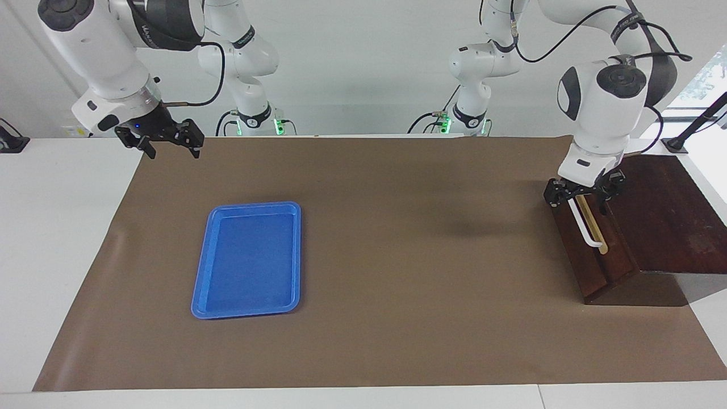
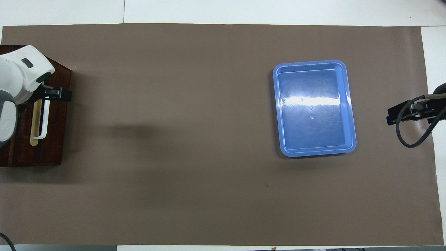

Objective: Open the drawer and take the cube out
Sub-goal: 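Pull the white drawer handle outward with the left gripper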

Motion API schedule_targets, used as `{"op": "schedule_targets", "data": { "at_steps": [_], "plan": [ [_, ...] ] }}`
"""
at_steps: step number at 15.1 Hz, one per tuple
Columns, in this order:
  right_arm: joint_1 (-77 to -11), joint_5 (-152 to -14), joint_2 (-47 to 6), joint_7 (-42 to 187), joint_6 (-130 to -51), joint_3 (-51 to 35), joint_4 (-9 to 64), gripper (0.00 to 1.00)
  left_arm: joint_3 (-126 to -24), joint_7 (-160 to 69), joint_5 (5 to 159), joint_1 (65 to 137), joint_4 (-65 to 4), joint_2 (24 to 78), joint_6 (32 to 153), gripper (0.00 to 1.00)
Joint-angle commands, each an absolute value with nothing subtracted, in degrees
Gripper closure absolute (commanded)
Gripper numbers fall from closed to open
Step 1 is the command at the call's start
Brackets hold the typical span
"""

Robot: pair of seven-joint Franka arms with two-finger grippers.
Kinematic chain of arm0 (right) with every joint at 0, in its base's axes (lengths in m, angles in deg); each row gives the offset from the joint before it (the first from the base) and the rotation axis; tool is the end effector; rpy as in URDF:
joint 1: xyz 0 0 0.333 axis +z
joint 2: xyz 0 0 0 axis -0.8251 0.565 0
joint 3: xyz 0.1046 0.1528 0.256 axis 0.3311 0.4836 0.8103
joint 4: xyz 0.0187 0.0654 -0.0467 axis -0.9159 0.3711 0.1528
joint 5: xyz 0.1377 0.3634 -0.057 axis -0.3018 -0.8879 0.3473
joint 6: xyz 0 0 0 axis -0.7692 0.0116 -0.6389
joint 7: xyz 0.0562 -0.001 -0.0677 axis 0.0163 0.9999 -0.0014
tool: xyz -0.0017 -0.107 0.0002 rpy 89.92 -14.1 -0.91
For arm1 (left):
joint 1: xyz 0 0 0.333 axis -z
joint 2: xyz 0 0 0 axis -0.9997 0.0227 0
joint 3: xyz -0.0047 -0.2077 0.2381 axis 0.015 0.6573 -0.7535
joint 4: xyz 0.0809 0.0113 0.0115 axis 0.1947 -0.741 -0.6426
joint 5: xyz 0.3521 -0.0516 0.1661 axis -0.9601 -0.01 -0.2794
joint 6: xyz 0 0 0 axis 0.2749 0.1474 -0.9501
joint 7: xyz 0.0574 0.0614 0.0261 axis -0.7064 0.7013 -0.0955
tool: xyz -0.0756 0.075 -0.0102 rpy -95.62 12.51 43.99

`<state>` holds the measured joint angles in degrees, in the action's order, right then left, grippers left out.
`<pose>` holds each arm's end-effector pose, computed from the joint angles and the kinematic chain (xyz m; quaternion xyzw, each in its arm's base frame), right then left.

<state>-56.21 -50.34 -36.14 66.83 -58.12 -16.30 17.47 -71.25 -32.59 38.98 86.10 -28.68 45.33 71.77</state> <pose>0.5406 -0.0209 0.5944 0.9974 0.0052 -0.0704 0.0146 0.5910 -0.0232 0.4793 -0.9873 0.0736 -0.0557 0.1296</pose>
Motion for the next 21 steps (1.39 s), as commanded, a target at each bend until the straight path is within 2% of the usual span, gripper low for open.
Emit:
{"op": "schedule_targets", "data": {
  "at_steps": [1,7,11,13,17,21],
  "plan": [
    [-56.66,-50.56,-36.32,68.69,-58.7,-16.25,17.43,0.0,-71.2,-31.77,33.83,86.23,-32.28,46.89,77.03,0.0],
    [-56.57,-50.56,-36.23,68.87,-58.79,-16.25,17.17,0.0,-71.11,-31.68,30.46,82.98,-39.74,46.56,86.09,0.0],
    [-56.57,-50.48,-36.23,68.87,-58.62,-16.25,17.17,0.0,-71.02,-32.03,30.46,83.16,-41.16,46.99,87.75,0.0],
    [-56.57,-50.48,-36.23,68.87,-58.61,-16.25,17.17,0.0,-70.67,-36.84,30.46,84.99,-41.69,47.35,89.26,0.0],
    [-56.39,-50.39,-36.32,69.39,-58.44,-16.25,17.25,0.0,-70.67,-48.11,32.73,94.48,-40.99,47.35,86.54,0.0],
    [-56.57,-50.48,-36.32,70.1,-58.61,-16.25,17.25,0.0,-70.76,-49.53,38.64,98.27,-39.32,47.44,84.08,0.0]
  ]
}}
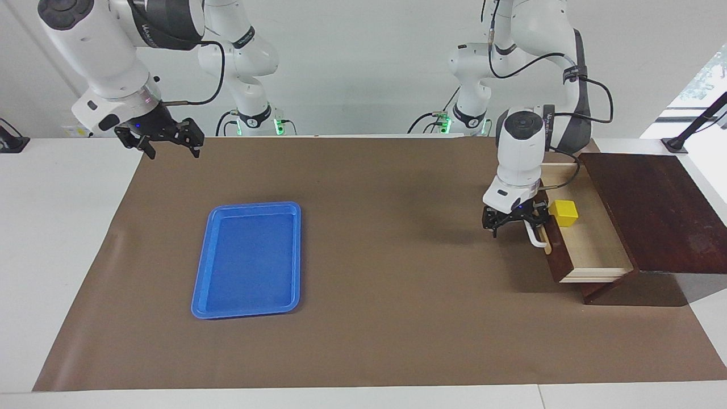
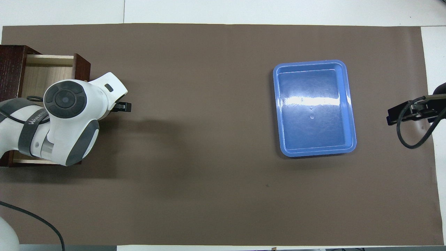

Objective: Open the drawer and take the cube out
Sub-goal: 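Release the handle and move the left gripper over the yellow cube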

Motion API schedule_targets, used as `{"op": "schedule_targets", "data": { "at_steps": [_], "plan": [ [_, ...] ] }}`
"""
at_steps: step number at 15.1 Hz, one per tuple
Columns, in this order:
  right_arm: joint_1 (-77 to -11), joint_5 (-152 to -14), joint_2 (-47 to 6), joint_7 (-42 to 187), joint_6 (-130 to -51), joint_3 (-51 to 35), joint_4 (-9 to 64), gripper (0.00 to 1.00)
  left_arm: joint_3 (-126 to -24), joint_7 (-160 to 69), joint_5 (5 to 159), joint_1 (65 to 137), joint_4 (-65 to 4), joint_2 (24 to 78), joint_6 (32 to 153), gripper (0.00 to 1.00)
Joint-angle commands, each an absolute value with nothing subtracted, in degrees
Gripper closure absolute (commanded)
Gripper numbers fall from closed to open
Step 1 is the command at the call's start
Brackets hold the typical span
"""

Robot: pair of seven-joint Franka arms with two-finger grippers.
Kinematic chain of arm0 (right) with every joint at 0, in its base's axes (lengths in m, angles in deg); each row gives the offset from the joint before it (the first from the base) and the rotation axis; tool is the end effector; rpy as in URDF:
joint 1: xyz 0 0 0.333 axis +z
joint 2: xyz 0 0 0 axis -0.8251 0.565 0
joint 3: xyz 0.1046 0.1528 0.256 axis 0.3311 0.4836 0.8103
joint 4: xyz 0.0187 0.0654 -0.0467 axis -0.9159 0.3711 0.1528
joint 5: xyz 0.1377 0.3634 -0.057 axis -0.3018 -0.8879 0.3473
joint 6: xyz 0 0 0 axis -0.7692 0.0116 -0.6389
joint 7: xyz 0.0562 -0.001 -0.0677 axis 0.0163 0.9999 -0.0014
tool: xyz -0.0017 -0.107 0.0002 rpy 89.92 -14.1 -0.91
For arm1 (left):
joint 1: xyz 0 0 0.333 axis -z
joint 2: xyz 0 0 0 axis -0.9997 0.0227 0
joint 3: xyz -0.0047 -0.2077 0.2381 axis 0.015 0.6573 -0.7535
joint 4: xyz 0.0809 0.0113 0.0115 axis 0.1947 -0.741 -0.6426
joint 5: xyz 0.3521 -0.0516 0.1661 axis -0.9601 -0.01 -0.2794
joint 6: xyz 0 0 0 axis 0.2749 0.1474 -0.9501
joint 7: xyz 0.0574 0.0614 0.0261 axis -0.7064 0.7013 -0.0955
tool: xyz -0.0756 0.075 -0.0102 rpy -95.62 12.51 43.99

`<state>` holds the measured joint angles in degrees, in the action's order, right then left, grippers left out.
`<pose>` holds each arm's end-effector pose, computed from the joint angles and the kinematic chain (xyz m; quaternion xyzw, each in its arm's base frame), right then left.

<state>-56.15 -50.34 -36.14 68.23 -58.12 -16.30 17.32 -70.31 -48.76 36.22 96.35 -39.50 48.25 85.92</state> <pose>0.5408 -0.0203 0.5956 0.9973 0.0179 -0.0692 0.0139 0.5625 -0.1431 0.3834 -0.9874 0.0761 -0.0875 0.1073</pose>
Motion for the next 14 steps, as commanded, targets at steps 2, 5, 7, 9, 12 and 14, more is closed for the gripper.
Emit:
{"op": "schedule_targets", "data": {
  "at_steps": [2,5,7,9,12,14],
  "plan": [
    [-56.74,-50.39,-36.32,70.19,-58.61,-16.25,17.25,0.0,-70.76,-49.44,38.64,97.75,-39.23,47.44,83.55,0.0],
    [-56.66,-50.13,-36.32,70.19,-58.7,-16.34,17.25,0.0,-70.76,-50.05,41.95,98.18,-27.86,49.97,71.31,0.0],
    [-56.57,-49.51,-36.32,70.8,-58.7,-16.25,17.25,0.0,-71.02,-50.92,46.01,98.1,-13.02,54.53,57.6,0.0],
    [-56.83,-49.51,-36.23,72.55,-58.7,-16.34,17.17,0.0,-71.46,-53.47,46.28,96.53,-7.86,55.09,52.62,0.0],
    [-57.18,-49.95,-36.23,73.88,-58.44,-16.52,17.17,0.0,-71.64,-57.24,49.6,88.72,-8.81,52.89,52.35,0.0],
    [-57.1,-49.77,-36.23,73.97,-58.44,-16.52,17.17,0.0,-71.64,-64.87,51.03,83.88,-12.23,51.22,53.48,0.0]
  ]
}}
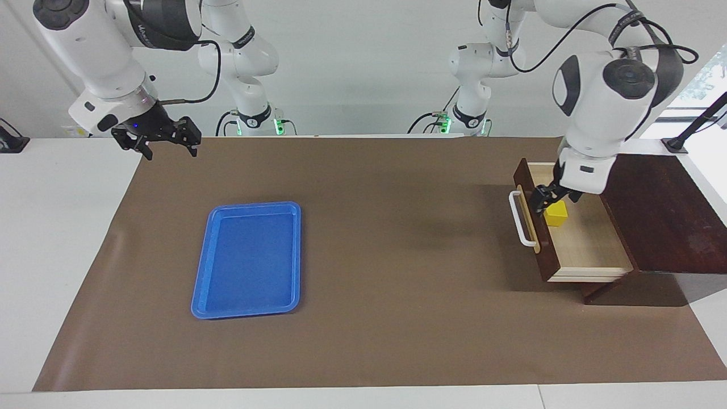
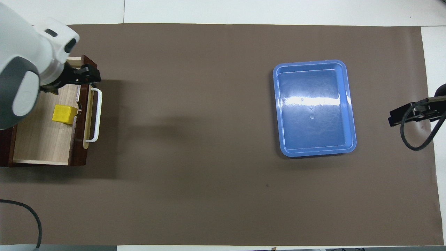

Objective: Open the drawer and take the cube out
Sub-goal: 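Release the handle and move the left gripper over the yellow cube, then lower the left gripper and grasp the yellow cube in the drawer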

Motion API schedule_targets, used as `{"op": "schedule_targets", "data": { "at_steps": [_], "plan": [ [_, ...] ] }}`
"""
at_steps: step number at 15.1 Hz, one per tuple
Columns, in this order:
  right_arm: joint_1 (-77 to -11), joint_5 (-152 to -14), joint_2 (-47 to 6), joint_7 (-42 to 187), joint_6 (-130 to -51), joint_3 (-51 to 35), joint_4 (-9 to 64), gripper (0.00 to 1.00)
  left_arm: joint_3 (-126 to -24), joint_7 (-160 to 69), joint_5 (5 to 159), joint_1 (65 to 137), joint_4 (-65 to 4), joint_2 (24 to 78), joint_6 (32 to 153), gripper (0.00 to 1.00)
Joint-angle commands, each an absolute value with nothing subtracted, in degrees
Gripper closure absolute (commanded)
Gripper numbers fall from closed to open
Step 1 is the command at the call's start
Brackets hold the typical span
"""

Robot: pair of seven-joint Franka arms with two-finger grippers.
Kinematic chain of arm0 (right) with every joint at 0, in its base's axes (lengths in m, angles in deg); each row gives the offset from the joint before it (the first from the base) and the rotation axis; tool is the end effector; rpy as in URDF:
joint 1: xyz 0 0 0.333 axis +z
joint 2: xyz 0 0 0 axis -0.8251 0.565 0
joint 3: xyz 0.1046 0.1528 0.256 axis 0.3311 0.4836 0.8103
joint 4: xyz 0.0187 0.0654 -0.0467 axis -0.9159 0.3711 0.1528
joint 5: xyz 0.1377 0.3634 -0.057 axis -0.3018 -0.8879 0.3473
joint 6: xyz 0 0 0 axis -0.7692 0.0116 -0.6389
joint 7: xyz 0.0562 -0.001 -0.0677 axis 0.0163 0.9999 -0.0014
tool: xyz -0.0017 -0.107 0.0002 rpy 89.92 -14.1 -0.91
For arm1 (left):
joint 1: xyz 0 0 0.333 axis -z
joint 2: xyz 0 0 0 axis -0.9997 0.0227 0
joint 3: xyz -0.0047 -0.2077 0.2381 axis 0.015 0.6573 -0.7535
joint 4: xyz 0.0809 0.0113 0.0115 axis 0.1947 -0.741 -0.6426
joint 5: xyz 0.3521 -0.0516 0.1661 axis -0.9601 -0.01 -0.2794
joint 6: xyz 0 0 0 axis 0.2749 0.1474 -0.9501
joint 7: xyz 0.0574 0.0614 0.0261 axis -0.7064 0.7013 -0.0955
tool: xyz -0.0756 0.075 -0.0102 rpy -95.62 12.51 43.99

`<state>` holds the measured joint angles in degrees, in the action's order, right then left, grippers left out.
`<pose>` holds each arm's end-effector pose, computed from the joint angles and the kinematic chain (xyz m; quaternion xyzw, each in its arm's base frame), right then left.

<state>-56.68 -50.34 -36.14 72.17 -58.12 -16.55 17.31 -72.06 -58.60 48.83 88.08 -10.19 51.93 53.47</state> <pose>0.5405 -0.0277 0.5957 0.9965 0.0454 -0.0697 0.0110 0.6181 -0.0385 0.5346 -0.9794 -0.1940 -0.0091 0.0545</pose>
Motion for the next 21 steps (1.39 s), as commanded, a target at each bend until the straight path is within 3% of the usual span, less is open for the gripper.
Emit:
{"op": "schedule_targets", "data": {
  "at_steps": [1,6,14,15,16,18,19,21],
  "plan": [
    [-57.1,-49.77,-36.23,73.97,-58.26,-16.52,17.08,0.0,-71.55,-68.74,51.46,82.21,-15.29,50.0,56.01,0.0],
    [-56.66,-49.6,-36.32,73.79,-58.7,-16.43,17.25,0.0,-71.64,-88.18,53.14,81.14,-31.73,43.23,70.17,0.0],
    [-56.74,-49.77,-36.58,74.05,-59.05,-16.43,17.69,0.0,-71.64,-97.59,53.23,80.96,-39.84,40.67,77.21,0.0],
    [-56.74,-49.77,-36.58,73.88,-59.23,-16.43,17.69,0.0,-71.55,-98.39,53.23,80.96,-39.84,40.93,77.57,0.06],
    [-57.0,-49.77,-36.58,74.05,-59.23,-16.43,17.87,0.0,-71.55,-99.26,53.23,81.05,-39.84,41.02,77.83,0.27],
    [-57.01,-49.77,-36.58,74.14,-59.23,-16.43,17.87,0.0,-71.55,-100.06,53.23,81.05,-39.58,41.28,78.19,0.93],
    [-57.01,-49.6,-36.58,74.23,-59.23,-16.43,17.87,0.0,-71.55,-100.15,53.23,81.05,-38.53,41.63,78.01,1.0],
    [-56.92,-49.51,-36.58,75.54,-59.23,-16.52,17.87,0.0,-71.55,-100.76,53.4,81.75,-31.53,44.52,73.47,1.0]
  ]
}}
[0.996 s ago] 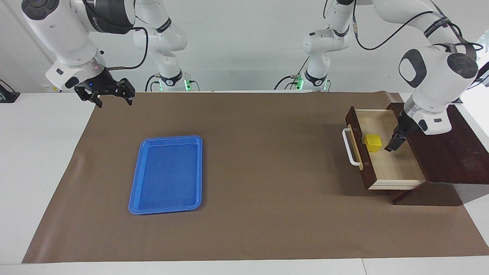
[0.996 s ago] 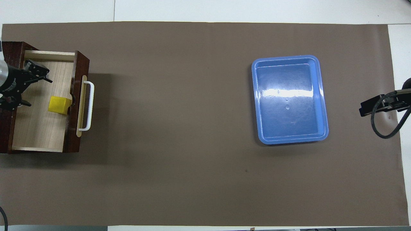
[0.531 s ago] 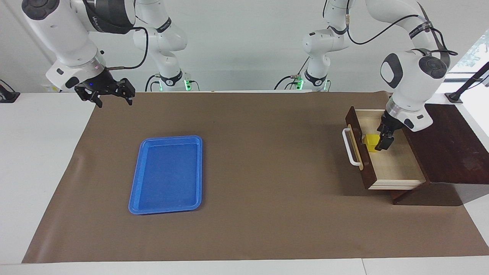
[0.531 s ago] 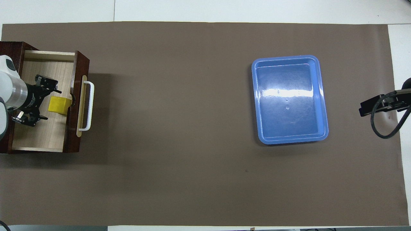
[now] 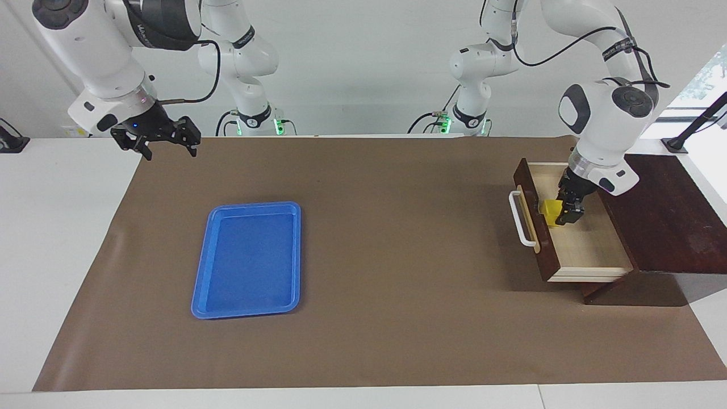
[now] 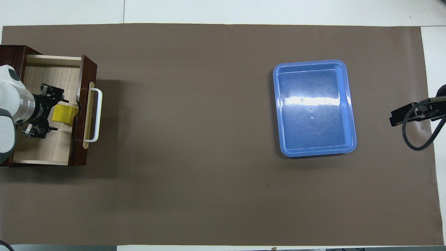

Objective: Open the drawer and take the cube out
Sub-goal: 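Lower the left gripper and grasp the yellow cube in the drawer, then lift the cube with the left gripper while the right gripper approaches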

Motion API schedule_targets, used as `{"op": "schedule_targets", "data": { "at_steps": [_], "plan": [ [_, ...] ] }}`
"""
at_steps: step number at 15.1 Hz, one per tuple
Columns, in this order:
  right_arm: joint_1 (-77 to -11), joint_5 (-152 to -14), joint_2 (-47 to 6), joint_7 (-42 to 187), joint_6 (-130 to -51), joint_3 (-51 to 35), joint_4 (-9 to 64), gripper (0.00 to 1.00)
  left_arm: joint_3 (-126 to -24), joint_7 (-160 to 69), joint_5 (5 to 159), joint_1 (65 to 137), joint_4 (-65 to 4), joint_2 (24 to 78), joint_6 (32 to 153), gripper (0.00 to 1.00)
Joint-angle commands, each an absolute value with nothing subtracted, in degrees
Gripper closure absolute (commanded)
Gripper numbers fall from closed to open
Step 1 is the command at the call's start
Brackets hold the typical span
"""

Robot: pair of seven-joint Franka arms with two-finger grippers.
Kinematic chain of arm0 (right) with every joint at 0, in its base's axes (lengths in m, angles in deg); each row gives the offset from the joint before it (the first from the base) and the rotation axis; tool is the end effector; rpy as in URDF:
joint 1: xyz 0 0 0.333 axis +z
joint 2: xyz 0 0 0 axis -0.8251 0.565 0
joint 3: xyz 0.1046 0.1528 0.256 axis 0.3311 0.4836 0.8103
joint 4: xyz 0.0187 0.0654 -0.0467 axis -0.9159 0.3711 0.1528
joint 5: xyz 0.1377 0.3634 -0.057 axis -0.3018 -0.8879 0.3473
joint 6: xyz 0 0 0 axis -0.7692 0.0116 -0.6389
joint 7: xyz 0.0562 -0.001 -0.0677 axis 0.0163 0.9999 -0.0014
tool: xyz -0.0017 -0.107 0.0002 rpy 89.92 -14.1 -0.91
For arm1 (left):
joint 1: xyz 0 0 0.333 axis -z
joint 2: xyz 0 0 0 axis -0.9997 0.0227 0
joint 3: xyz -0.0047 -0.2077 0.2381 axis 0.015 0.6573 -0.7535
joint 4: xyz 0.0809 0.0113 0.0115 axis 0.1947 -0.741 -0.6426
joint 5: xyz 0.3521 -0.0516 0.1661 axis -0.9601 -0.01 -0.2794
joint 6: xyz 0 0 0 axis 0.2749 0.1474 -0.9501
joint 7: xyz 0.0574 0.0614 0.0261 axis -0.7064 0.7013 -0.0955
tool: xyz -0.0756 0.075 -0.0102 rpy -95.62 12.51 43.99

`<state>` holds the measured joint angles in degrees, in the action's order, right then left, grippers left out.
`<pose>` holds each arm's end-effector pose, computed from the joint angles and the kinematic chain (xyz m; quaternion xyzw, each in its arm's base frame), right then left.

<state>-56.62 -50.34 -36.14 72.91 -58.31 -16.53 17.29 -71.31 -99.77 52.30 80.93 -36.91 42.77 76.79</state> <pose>0.5409 -0.0270 0.5961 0.9962 0.0526 -0.0679 0.0108 0.5666 0.0160 0.4425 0.8224 0.5666 0.0514 0.0005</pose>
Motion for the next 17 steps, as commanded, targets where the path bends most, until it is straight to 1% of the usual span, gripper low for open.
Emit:
{"op": "schedule_targets", "data": {
  "at_steps": [1,3,4,5,8,11,15,17],
  "plan": [
    [-56.92,-49.51,-36.58,75.81,-59.23,-16.52,17.78,0.0,-71.46,-100.94,53.66,82.28,-26.01,46.28,68.31,1.0],
    [-56.92,-49.51,-36.58,75.81,-59.23,-16.52,17.87,0.0,-71.37,-106.44,53.75,84.73,-14.58,49.71,59.94,1.0],
    [-56.92,-49.51,-36.58,75.81,-59.23,-16.43,17.87,0.0,-71.29,-111.18,53.75,85.96,-11.92,50.24,57.82,1.0],
    [-56.83,-49.6,-36.58,75.64,-59.14,-16.43,17.87,0.0,-71.2,-115.31,53.75,87.62,-11.72,49.9,57.01,1.0],
    [-56.83,-51.0,-36.84,72.5,-58.96,-16.34,19.53,0.0,-71.02,-127.09,53.84,94.56,-15.13,48.15,57.26,1.0],
    [-56.13,-58.02,-36.93,60.38,-60.89,-16.34,22.6,0.0,-71.02,-138.26,55.59,101.51,-19.26,46.13,60.59,1.0],
    [-52.89,-69.52,-36.14,46.75,-67.65,-16.17,29.89,0.0,-71.02,-144.26,57.08,107.58,-27.43,42.52,66.65,1.0],
    [-50.87,-76.02,-34.74,42.35,-71.08,-16.17,32.1,0.0,-70.94,-146.11,57.88,108.99,-29.2,42.08,69.74,1.0]
  ]
}}
